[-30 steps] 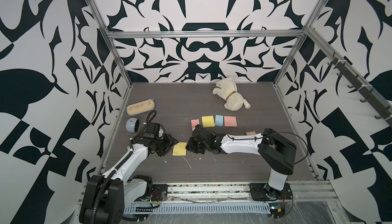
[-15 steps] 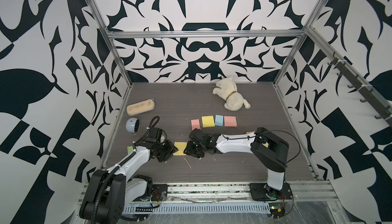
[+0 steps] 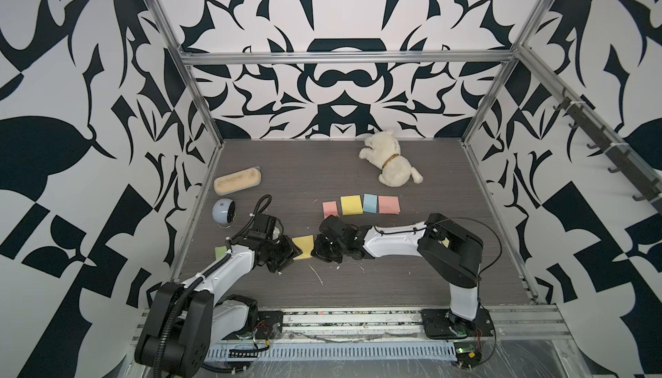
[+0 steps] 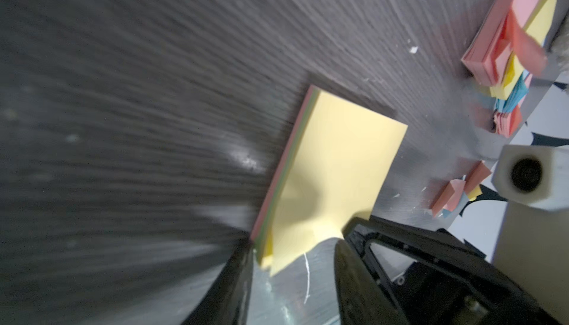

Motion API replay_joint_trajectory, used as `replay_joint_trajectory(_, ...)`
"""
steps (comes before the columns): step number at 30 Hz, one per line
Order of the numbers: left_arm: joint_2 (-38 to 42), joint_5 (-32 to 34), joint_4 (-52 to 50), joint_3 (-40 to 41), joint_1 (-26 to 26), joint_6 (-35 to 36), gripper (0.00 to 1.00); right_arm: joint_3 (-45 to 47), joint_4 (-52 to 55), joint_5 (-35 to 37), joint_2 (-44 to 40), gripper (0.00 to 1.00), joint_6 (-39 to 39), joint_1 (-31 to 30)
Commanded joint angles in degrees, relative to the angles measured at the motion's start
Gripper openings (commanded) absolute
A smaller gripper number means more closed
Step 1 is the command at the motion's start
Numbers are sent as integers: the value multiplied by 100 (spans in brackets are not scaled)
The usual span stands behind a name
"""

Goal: Tear off pages from different memo pads
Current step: Pick up the memo pad from the center of the board.

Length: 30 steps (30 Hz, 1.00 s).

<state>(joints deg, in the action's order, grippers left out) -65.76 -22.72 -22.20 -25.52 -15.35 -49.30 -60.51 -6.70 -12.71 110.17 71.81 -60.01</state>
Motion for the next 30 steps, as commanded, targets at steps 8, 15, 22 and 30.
replay_joint_trajectory(8, 819, -1382, 473, -524, 894, 131, 69, 998, -1054, -338, -1786, 0, -662, 437)
replay_joint_trajectory(15, 777, -1895, 2386, -431, 652, -613, 69, 974, -627, -992, -2645, 0, -836, 760)
replay_joint_trajectory(22, 525, -2099, 2807, -670, 393, -592, 59, 752, -399, -1805, -2766, 0, -791, 916)
replay_joint_trajectory(30, 411, -2522, 2720, -811, 393, -454, 28, 819, -468, -1910, -2817, 0, -686, 1071)
